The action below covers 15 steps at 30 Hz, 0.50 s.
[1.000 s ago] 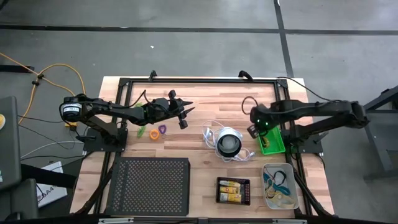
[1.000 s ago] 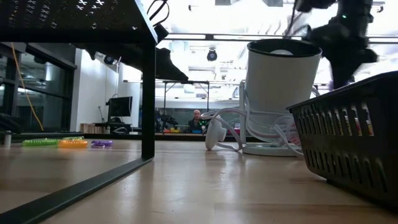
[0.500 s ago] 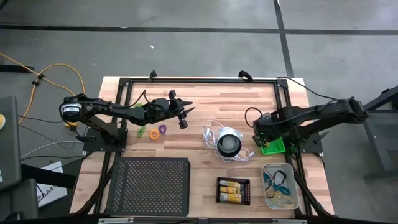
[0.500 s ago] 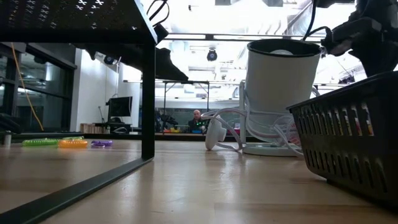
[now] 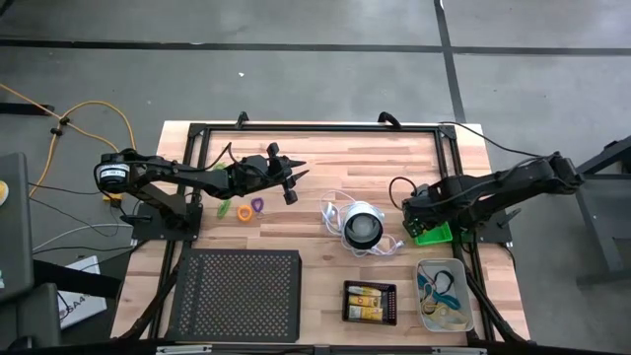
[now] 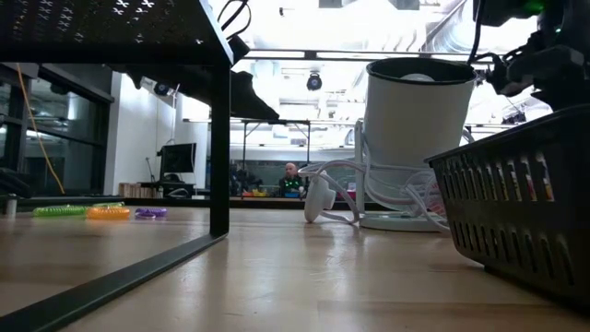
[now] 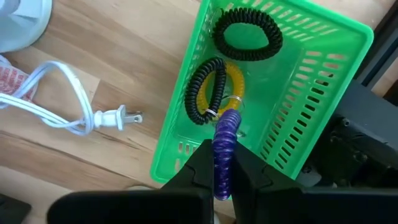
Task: Pick & Place Office Desk Supplies
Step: Put the top purple spring keychain into the green bin
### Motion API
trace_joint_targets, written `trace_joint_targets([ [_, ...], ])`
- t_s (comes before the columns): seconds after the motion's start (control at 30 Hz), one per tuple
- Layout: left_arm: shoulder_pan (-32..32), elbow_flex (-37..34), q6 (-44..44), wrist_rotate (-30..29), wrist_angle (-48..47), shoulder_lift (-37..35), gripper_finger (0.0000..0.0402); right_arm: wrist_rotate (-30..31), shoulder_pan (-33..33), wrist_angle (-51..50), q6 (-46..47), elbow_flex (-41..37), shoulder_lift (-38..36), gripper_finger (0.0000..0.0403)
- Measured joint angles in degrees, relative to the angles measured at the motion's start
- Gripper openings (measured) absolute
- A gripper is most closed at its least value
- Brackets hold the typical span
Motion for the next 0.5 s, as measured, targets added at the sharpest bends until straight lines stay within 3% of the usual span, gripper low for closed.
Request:
trace_joint_targets([
  [0.27,0.0,0.0,0.0,0.0,0.0,0.0,0.0113,0.2,0.0,0.2,0.0,0.0,0.0,0.0016],
  [0.5,0.0,0.0,0.0,0.0,0.0,0.0,0.0113,1.7,0.0,0.1,0.2,0.0,0.0,0.0051],
])
